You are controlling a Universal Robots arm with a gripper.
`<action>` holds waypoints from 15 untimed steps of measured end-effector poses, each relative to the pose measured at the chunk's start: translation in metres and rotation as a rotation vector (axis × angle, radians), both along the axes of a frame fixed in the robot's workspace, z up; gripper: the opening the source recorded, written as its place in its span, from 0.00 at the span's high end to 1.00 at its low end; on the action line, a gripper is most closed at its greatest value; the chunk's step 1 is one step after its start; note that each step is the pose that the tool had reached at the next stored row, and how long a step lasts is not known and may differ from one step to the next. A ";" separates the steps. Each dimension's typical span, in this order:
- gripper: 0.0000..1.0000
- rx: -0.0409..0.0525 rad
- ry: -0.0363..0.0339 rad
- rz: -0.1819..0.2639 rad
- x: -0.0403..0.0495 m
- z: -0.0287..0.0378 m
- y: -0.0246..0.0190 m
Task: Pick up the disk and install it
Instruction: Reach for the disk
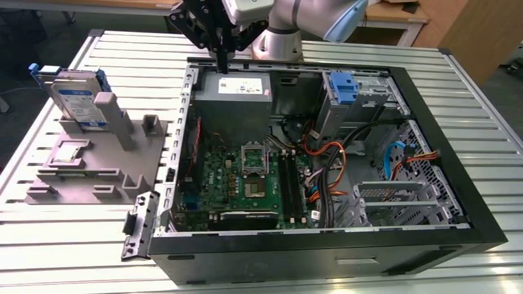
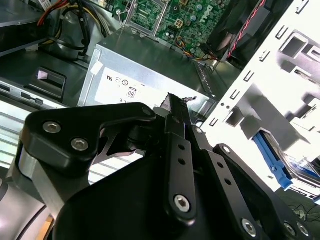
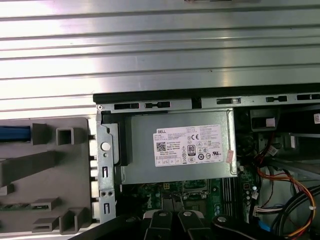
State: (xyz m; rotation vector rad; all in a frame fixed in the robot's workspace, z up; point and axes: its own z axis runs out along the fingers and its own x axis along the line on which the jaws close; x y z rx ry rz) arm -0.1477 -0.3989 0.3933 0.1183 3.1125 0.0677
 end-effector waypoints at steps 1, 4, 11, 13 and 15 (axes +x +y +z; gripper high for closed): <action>0.90 0.0000 0.0000 0.000 0.0000 0.0000 0.0000; 0.90 -0.0001 0.0001 0.000 -0.0037 -0.0002 0.0000; 0.90 0.0001 0.0010 0.000 -0.0056 -0.0007 0.0000; 0.90 -0.0001 0.0013 0.000 -0.0064 -0.0007 0.0000; 0.90 0.0000 0.0014 0.000 -0.0072 -0.0008 0.0000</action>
